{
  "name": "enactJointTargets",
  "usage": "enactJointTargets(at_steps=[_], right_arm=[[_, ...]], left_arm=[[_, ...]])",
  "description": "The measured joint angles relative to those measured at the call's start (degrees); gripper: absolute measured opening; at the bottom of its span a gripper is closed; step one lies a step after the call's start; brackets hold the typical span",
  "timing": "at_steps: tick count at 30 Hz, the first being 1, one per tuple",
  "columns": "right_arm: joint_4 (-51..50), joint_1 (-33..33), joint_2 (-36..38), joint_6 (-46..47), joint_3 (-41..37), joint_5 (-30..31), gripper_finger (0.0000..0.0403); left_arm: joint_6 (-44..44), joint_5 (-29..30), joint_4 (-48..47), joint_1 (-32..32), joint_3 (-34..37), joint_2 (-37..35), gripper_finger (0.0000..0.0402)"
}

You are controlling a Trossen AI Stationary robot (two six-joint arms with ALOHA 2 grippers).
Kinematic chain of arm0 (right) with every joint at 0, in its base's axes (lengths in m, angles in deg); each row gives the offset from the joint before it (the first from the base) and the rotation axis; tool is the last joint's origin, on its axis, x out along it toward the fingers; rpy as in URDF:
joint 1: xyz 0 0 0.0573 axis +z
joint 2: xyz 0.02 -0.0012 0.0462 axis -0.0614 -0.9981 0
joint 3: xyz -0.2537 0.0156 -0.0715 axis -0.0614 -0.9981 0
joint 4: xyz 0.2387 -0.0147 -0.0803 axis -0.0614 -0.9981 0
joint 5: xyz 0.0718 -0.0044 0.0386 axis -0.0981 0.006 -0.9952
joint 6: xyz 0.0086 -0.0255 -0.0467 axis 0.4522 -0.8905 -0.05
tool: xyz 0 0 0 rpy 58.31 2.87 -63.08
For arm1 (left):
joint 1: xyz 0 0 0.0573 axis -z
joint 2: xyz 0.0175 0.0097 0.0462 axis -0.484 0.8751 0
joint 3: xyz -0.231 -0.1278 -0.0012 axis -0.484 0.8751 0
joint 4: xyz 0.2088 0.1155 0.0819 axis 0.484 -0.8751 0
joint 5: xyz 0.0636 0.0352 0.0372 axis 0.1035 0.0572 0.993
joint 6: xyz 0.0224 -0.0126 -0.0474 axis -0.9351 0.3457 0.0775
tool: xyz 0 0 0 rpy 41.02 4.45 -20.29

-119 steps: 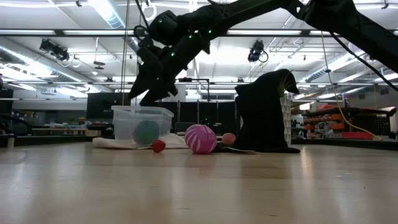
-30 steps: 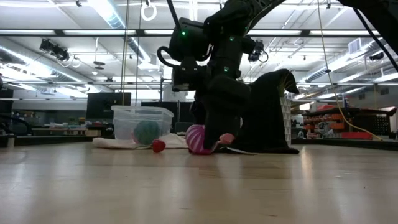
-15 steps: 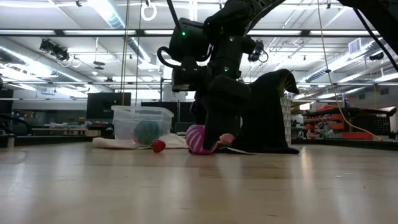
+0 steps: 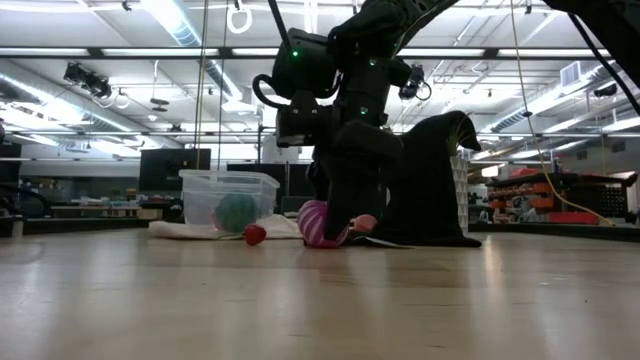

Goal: Pick and placing Produce into tupperware
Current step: Put the purple onion into the transparent bin

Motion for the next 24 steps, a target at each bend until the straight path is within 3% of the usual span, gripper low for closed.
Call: enactJointTargets(at_steps=[10,14,19,24], right_arm=[[-1.9,0.0,2.2,-0.6,3.7,0.0,0.0258],[-2.4,0.0,2.3,-0.7,8.9,0.4,0.0257],[-1.0,-0.5,2.5,-4.3,16.6,5.1,0.0257],[3.3,-4.2,2.4,-4.7,20.3,5.5,0.0256]], left_arm=[[0.0,0.0,0.0,0.0,0.0,0.1,0.0179],[0.0,0.0,-0.1,0.0,0.0,0.1,0.0182],[0.0,0.0,-0.7,0.0,0.0,0.1,0.018],[0.0,0.0,-1.0,0.0,0.0,0.1,0.018]])
